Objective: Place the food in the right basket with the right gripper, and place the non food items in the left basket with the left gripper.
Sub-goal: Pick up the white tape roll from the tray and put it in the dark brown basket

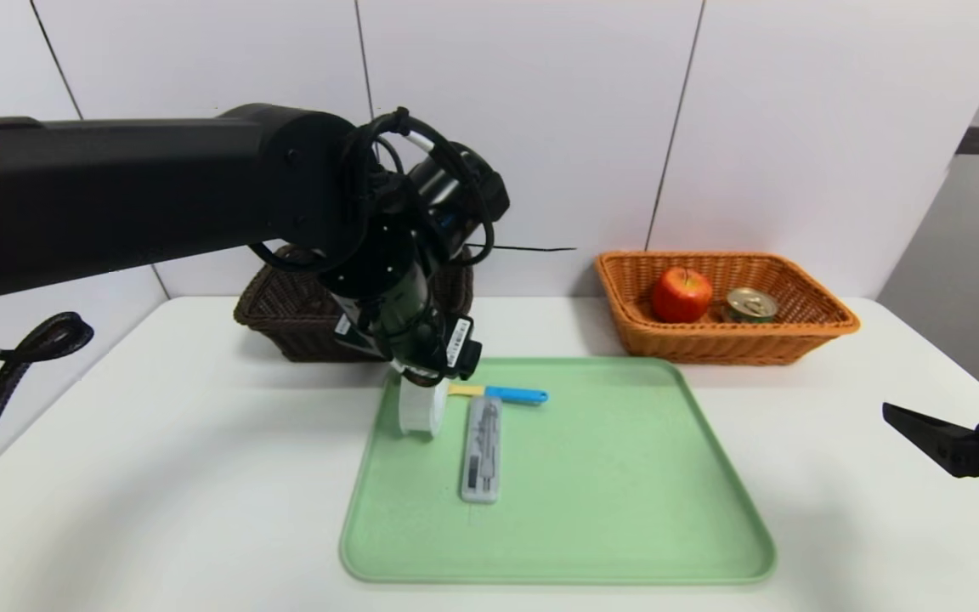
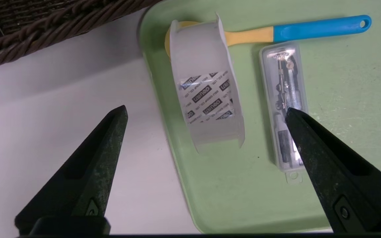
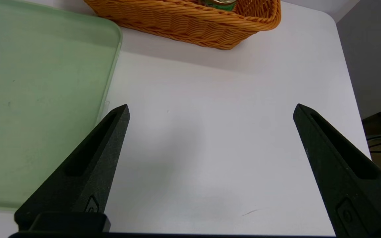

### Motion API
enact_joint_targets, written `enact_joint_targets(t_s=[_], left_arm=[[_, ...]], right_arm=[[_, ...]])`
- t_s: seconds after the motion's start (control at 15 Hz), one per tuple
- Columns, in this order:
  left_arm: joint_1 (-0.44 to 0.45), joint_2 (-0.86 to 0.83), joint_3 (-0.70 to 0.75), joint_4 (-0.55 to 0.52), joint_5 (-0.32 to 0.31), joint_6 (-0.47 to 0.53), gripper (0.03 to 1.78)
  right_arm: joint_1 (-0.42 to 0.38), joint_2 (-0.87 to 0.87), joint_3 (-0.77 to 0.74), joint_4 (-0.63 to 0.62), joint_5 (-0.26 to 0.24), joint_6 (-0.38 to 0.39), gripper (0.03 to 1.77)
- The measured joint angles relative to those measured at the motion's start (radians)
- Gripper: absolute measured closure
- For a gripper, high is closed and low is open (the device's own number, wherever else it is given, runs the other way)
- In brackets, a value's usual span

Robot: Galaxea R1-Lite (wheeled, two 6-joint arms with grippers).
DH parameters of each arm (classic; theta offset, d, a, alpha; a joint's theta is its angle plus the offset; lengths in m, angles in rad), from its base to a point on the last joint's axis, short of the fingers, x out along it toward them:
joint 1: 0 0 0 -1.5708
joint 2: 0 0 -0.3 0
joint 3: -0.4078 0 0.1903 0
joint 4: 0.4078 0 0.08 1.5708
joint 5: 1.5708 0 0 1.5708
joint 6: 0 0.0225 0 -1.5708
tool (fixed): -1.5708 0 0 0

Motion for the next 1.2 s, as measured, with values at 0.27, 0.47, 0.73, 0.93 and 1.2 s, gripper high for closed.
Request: enact_joint_targets(t_s=[0.27,0.47,0.73,0.93,1.2], left_arm=[[0.002,0.04,-0.006,-0.03,0.0,0.004,0.12],[0.01,0.07,-0.008,-0.056,0.0,0.009,0.12],[0.041,0.098,-0.01,-0.071,0.0,0.011,0.12],[0.063,0.108,-0.012,-0.079,-0.004,0.009,0.12],[0.069,0.117,-0.012,-0.079,-0.005,0.006,0.12]], right_arm=[[0.0,0.003,0.002,0.0,0.002,0.001,0.09],[0.0,0.006,0.009,-0.001,0.003,0.003,0.09],[0.0,0.007,0.014,0.001,0.01,0.003,0.09],[0.0,0.008,0.019,0.001,0.011,0.003,0.09],[0.0,0.01,0.02,0.001,0.012,0.002,0.09]])
